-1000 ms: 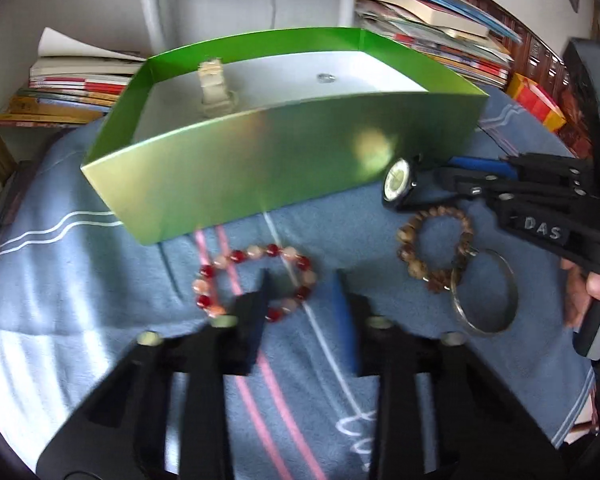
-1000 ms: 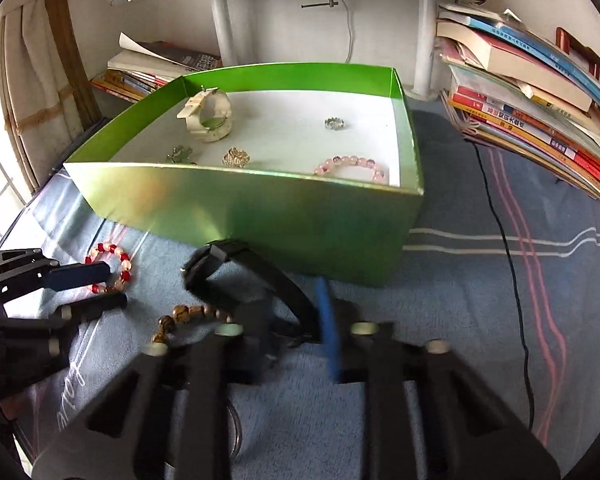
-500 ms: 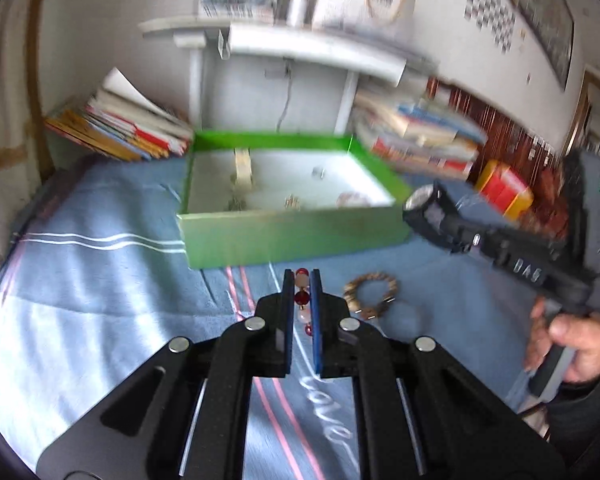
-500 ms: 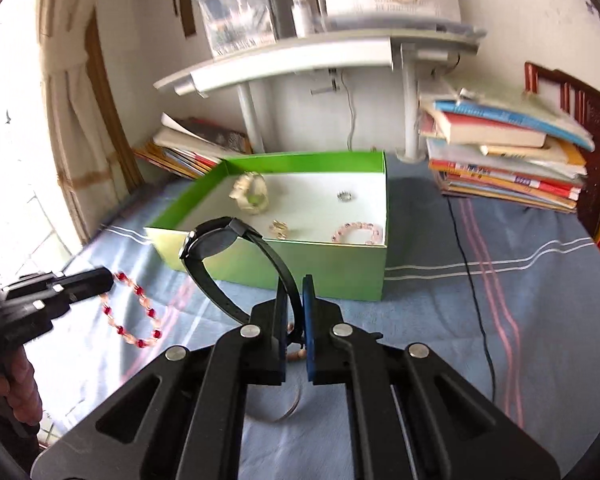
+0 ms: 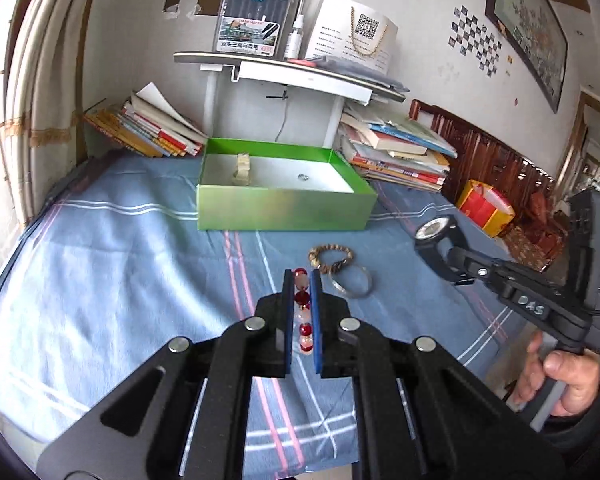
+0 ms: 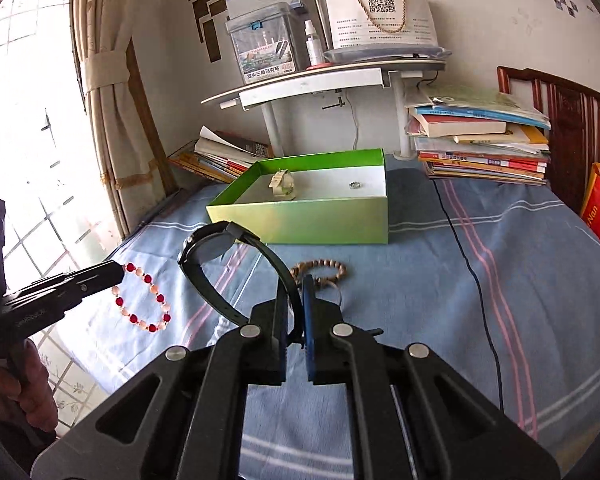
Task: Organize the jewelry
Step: 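Carry the glasses with right while left carries the red bracelet over the box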
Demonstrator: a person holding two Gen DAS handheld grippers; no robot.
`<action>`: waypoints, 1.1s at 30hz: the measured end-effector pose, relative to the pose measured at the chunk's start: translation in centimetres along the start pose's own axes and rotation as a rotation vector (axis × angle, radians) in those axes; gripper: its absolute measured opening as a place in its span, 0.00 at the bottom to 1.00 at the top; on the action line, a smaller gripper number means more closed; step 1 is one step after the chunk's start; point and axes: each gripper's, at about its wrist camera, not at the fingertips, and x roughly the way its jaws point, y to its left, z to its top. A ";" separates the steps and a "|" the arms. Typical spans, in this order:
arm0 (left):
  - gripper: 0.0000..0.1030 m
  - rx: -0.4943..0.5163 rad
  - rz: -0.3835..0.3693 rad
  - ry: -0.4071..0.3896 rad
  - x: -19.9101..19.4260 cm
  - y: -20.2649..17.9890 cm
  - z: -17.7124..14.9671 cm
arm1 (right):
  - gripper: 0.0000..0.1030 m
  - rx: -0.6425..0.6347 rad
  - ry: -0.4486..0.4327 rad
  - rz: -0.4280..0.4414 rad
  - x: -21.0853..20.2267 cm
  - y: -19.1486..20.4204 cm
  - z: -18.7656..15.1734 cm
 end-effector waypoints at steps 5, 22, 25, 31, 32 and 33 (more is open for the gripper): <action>0.07 -0.013 0.012 0.005 -0.5 0.0 -1.5 | 0.07 -0.014 -0.006 -0.005 -1.4 0.5 -0.9; 0.07 0.015 0.016 0.012 -1.0 -0.8 -1.6 | 0.07 -0.007 -0.017 0.006 -2.5 0.4 -1.5; 0.07 0.014 0.017 0.015 -0.8 -0.7 -1.6 | 0.07 -0.005 -0.016 0.005 -2.5 0.4 -1.5; 0.07 0.013 0.019 0.023 -0.4 -0.7 -1.5 | 0.07 0.001 -0.010 0.005 -2.3 0.2 -1.6; 0.07 0.012 0.019 0.025 -0.4 -0.7 -1.6 | 0.07 0.002 -0.007 0.006 -2.2 0.2 -1.6; 0.07 0.013 0.019 0.027 -0.3 -0.7 -1.6 | 0.07 0.002 -0.005 0.006 -2.1 0.2 -1.7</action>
